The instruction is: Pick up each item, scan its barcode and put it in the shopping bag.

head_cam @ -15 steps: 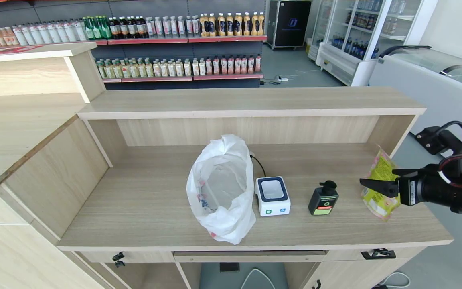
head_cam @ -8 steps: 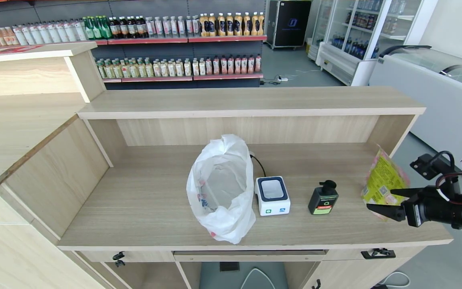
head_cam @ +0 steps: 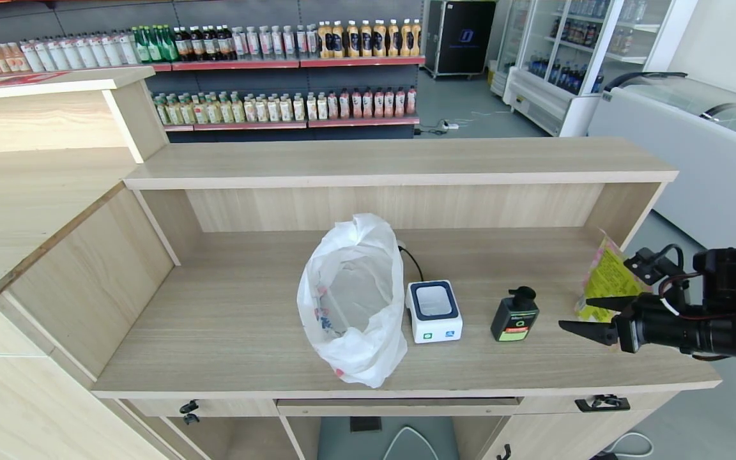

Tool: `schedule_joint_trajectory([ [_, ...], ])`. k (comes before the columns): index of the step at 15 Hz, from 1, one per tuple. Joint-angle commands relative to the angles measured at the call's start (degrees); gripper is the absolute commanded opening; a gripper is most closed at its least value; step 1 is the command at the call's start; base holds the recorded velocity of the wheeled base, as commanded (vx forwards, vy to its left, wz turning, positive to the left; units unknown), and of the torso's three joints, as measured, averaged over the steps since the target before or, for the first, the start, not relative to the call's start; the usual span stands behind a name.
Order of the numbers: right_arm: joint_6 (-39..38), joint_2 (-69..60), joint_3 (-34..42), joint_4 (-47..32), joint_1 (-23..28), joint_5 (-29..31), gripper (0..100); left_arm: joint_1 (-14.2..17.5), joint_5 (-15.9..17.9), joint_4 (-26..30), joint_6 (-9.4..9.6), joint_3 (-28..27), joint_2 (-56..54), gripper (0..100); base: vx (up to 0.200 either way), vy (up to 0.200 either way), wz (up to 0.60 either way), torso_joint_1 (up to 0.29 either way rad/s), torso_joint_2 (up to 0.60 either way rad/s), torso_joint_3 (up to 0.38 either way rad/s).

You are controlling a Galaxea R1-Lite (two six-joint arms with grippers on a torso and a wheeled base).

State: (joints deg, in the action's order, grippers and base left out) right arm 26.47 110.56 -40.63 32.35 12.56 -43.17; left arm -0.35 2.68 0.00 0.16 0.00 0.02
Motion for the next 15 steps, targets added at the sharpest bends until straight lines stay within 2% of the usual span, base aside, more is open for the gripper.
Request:
schedule_joint_trajectory([
  [1,0.08,4.40,-1.64,1.75,-1.22,-0.16,100,0.00,0.04,0.00,0.02,0.00,0.06,100,0.000,0.000,0.00,0.000,0.00,0.000],
  [4,0.25,9.06,-3.67,5.70,-2.71,-0.69,100,0.00,-0.05,0.00,0.02,0.00,0.06,100,0.000,0.000,0.00,0.000,0.00,0.000],
  [15,3.86,20.05,-8.41,13.88,-4.21,-11.41,100,0.00,0.04,0.00,0.02,0.00,0.06,100,0.000,0.000,0.00,0.000,0.00,0.000],
])
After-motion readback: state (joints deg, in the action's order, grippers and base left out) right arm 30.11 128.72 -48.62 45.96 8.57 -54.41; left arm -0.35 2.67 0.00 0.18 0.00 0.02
